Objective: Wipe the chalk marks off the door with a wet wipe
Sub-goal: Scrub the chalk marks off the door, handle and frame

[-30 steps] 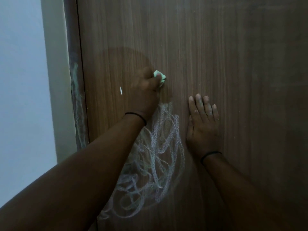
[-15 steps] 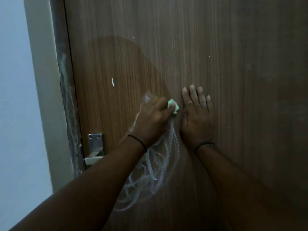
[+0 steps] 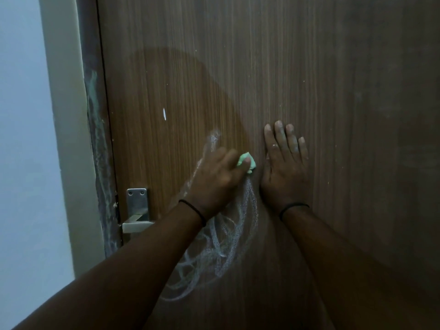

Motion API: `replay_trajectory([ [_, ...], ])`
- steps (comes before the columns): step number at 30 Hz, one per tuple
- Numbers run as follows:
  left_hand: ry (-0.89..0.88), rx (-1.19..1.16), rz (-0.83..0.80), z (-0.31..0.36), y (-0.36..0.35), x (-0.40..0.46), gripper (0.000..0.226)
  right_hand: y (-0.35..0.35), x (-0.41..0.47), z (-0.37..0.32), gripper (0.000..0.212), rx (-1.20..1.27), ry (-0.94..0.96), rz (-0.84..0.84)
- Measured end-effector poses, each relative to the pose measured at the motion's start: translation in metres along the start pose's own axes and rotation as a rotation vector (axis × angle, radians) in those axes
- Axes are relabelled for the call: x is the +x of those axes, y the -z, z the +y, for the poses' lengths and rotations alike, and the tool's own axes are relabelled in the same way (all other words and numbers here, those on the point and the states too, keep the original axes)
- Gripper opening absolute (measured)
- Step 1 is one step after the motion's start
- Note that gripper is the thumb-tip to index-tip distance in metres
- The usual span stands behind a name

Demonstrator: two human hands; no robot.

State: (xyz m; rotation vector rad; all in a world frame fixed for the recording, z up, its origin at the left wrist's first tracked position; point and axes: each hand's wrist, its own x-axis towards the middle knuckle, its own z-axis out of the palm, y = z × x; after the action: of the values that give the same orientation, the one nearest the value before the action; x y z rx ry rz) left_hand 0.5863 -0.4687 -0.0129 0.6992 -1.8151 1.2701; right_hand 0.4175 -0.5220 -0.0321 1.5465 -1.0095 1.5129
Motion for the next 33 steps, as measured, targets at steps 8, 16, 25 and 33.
replay_trajectory([
  [8,0.357,-0.023,0.213,-0.048,0.016,0.011,0.014,-0.001,0.0,-0.001,0.057,0.006,-0.014,0.011],
  [16,0.433,-0.031,0.234,-0.055,0.024,0.0,0.011,-0.001,-0.004,-0.002,0.06,-0.013,-0.023,0.011],
  [25,0.378,-0.045,0.18,-0.038,0.014,-0.011,0.011,0.004,-0.003,-0.004,0.057,-0.015,-0.028,-0.014],
  [33,0.233,-0.04,0.101,-0.015,0.004,-0.015,0.013,0.008,-0.012,0.002,0.055,-0.039,-0.014,-0.052],
])
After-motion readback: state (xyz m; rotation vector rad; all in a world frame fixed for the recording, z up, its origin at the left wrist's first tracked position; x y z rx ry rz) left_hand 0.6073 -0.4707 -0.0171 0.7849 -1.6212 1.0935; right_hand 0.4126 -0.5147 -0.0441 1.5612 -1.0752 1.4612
